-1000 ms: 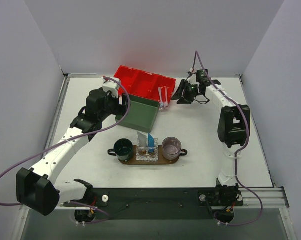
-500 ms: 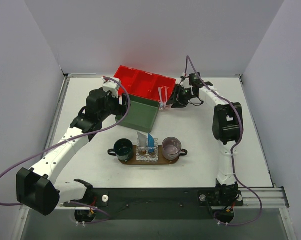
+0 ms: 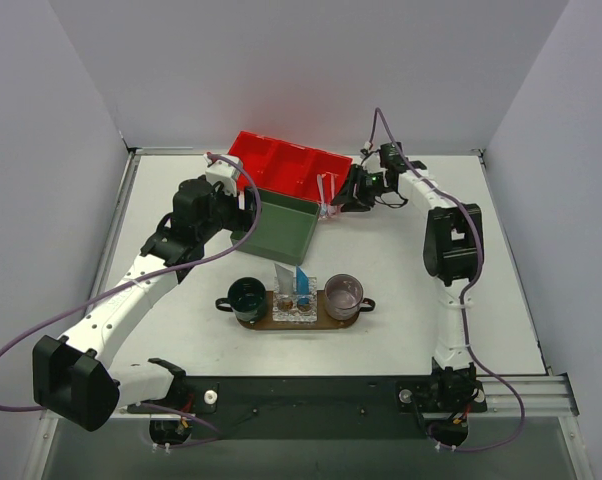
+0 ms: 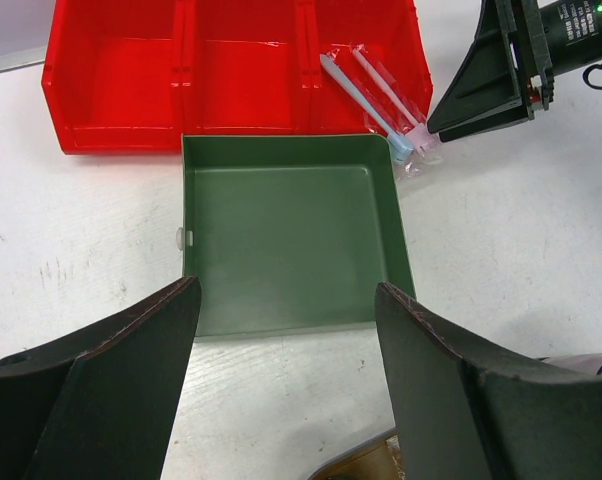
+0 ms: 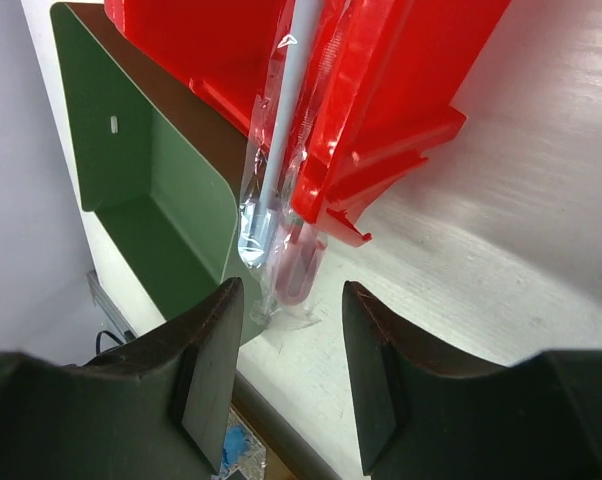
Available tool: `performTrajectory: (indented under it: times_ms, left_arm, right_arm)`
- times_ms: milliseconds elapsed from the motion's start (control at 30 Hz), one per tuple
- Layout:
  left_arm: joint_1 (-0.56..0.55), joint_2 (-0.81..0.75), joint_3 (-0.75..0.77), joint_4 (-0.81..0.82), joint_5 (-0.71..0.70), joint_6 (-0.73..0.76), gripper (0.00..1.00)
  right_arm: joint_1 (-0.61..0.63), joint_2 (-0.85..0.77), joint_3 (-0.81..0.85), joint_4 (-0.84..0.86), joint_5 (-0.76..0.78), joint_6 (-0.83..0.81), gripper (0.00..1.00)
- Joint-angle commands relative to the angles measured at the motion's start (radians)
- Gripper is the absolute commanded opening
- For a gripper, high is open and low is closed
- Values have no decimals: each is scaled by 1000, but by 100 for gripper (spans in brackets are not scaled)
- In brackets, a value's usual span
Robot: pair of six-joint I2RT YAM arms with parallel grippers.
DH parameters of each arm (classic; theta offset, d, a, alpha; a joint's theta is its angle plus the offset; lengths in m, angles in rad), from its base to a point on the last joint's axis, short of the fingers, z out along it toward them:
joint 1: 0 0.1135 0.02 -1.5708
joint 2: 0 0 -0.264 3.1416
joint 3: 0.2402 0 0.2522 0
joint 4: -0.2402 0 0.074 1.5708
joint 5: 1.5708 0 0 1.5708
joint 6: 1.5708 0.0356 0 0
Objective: Prepare toiletry sets of a toothbrush and toothpaste on the tray
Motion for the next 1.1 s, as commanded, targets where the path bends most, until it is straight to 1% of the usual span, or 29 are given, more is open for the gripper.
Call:
performTrajectory:
  times_ms: [0, 100, 867, 1067]
  left_arm:
    - [-4, -10, 45, 21, -7, 13, 80]
    - [-4, -10, 46, 21, -7, 13, 81]
    - [-4, -13, 45, 21, -7, 13, 81]
    - [-4, -14, 45, 21, -7, 13, 81]
  right_arm:
    - [-9, 42, 65, -26, -82, -12, 40]
    - [-7, 59, 91, -40, -99, -1, 40]
    - [-3, 93, 120, -42, -95, 34, 37]
    - [-6, 96, 111, -45, -102, 25, 34]
